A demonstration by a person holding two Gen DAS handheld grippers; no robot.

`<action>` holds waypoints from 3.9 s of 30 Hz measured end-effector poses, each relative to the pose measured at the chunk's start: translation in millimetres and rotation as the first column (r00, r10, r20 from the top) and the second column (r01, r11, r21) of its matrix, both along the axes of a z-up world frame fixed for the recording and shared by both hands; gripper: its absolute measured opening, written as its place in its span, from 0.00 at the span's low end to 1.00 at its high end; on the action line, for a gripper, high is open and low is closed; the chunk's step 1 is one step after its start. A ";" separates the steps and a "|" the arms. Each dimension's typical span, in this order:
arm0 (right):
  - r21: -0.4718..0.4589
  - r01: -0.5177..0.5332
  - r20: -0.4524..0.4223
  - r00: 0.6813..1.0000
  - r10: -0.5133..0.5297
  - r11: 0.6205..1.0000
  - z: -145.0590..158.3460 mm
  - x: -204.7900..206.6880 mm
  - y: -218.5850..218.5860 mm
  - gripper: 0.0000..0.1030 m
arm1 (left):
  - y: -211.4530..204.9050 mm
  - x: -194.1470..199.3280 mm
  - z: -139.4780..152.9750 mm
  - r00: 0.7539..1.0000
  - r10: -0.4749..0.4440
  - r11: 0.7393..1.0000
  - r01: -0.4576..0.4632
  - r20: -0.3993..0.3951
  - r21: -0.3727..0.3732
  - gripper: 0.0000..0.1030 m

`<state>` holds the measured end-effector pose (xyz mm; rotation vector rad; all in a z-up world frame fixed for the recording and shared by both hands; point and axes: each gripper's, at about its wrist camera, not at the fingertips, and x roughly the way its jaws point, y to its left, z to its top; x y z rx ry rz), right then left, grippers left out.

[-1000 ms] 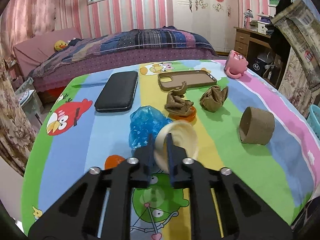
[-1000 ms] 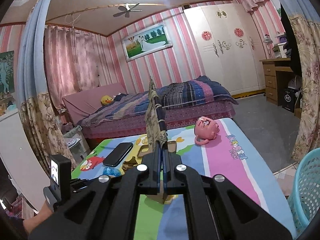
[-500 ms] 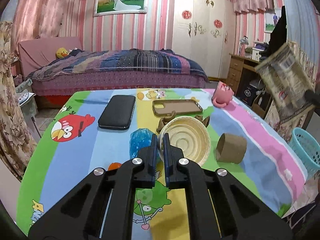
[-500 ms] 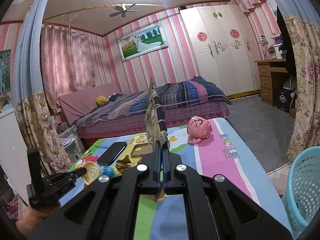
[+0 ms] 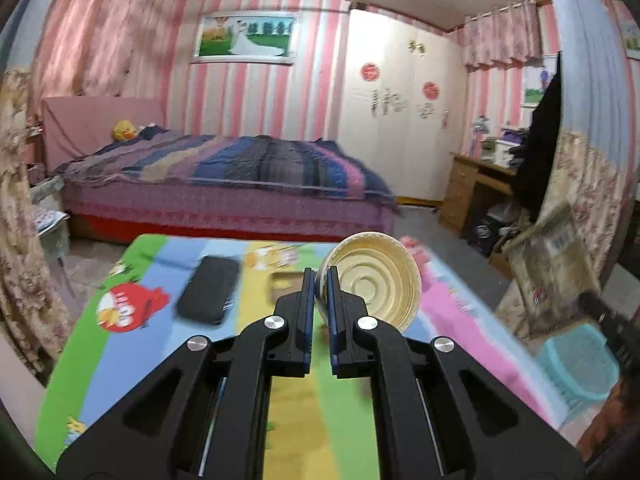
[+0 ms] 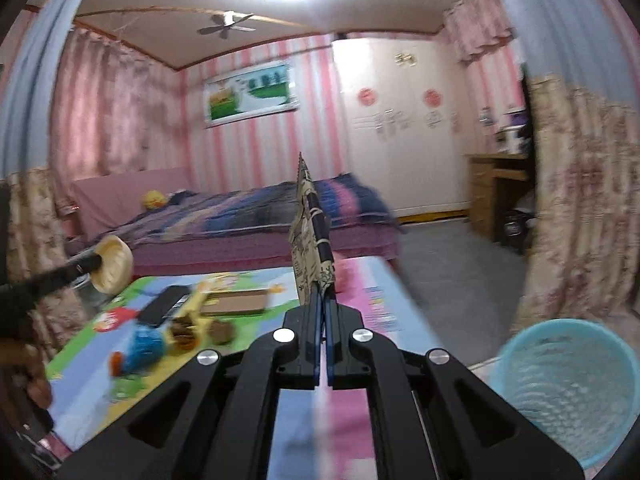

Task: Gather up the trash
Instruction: 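Carry both items to the teal basket and open the right tool over it, then open the left tool to drop the cream lid into the basket, then move both tools back over the table, then grasp the orange with the left tool while the right tool grasps the brown cardboard tube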

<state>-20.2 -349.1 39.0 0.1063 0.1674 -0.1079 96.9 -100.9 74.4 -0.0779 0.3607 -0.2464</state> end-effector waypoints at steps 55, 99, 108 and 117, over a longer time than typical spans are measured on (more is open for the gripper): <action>0.302 0.571 0.002 0.800 -0.599 0.764 -21.4 -131.9 -235.2 0.67 | -355.0 -50.2 -25.2 0.832 -0.542 0.835 0.549 -0.116 0.037 0.08; 0.004 -0.084 -0.078 0.993 0.084 0.996 -19.4 37.2 29.7 0.71 | 114.3 33.8 -102.3 0.961 0.141 0.984 -0.111 -0.236 0.138 0.84; -0.063 -0.156 -0.159 0.977 0.144 0.986 -34.7 44.8 66.1 0.74 | 111.2 50.0 -132.6 0.916 0.155 0.979 -0.093 -0.369 0.180 0.72; -0.043 -0.167 -0.216 0.964 0.154 0.985 -44.4 52.6 63.8 0.75 | 117.1 64.3 -147.1 0.888 0.063 0.997 -0.035 -0.455 0.069 0.26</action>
